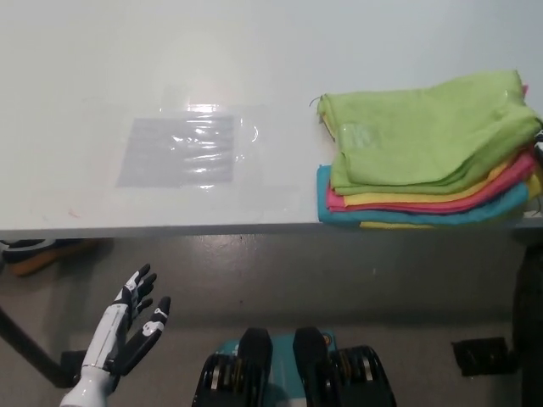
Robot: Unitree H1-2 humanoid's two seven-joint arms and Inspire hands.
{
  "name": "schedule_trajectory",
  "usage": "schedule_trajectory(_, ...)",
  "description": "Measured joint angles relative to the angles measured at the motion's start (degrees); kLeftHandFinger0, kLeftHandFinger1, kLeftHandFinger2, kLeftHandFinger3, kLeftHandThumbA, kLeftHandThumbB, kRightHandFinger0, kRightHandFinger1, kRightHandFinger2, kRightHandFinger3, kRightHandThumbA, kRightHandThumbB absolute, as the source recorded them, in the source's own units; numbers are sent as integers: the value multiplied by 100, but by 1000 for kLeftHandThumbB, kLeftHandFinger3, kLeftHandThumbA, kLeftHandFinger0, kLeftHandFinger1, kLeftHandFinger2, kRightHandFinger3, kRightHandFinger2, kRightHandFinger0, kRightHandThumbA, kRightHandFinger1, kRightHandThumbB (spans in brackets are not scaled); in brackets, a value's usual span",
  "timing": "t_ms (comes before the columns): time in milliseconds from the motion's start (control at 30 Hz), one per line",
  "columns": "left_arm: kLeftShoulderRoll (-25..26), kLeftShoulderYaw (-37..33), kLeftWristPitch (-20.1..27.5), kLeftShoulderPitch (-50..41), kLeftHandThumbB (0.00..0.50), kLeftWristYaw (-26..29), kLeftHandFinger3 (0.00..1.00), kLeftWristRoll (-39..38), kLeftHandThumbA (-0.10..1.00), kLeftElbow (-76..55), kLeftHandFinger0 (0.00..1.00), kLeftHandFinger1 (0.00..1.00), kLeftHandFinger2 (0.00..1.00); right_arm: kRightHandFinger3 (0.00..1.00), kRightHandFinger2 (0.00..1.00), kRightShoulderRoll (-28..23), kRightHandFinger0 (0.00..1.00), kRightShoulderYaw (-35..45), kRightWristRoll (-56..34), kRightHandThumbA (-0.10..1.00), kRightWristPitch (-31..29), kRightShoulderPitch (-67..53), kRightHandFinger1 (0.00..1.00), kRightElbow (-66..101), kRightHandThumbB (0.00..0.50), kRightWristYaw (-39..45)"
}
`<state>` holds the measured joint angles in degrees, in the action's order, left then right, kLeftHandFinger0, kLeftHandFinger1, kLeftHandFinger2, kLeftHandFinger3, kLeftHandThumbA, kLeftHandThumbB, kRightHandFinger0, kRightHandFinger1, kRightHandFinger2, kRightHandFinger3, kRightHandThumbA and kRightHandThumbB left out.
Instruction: A stack of folded microfibre clothes with a single fold is kept infront of the robot. the robot uses its right hand to grab one end of the clothes and pulla it away from the other end to unfold
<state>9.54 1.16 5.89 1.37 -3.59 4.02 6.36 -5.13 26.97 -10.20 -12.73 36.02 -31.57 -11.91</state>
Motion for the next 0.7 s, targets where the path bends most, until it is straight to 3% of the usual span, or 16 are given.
schedule_trajectory(67,0,-1,-2,0,73,0,1000,2,590,0,1000,1000,1000,1000,1000,26,1000,-112,37,991,1,-107,1000,435,103,-19)
schedule_trajectory(133,1,-1,-8,0,72,-1,1000,4,593,0,1000,1000,1000,1000,1000,29,1000,-224,99,1000,6,-169,1000,809,166,-36)
schedule_trajectory(233,3,-1,-21,1,72,0,1000,8,590,0,1000,1000,1000,1000,1000,25,1000,-362,273,1000,9,-228,1000,1344,186,-92)
schedule_trajectory(300,3,-1,-25,1,67,0,1000,9,580,0,1000,1000,1000,1000,1000,36,1000,-395,382,974,8,-263,1000,1866,146,-148)
schedule_trajectory(333,3,-1,-26,0,72,-1,1000,9,580,2,1000,1000,1000,1000,1000,57,1000,-395,391,1000,8,-277,1000,2091,89,-165)
schedule_trajectory(400,2,-4,-32,1,80,-1,1000,10,585,3,1000,1000,1000,1000,1000,100,1000,-422,415,1000,24,-321,1000,2494,123,-180)
schedule_trajectory(433,2,-6,-36,1,79,-1,1000,10,590,5,1000,1000,1000,1000,1000,123,1000,-450,433,1000,41,-361,1000,2756,95,-183)
schedule_trajectory(567,2,-7,-53,1,85,-1,1000,10,605,21,1000,1000,1000,1000,1000,277,1000,-663,464,1000,151,-641,1000,3620,111,-175)
schedule_trajectory(633,2,-9,-58,1,94,-1,1000,10,650,26,1000,1000,1000,1000,1000,391,1000,-814,467,1000,221,-839,1000,4037,125,-168)
schedule_trajectory(700,2,-13,-59,1,102,-2,1000,11,691,35,1000,1000,1000,1000,1000,510,1000,-1027,465,1000,298,-1091,1000,4459,219,-147)
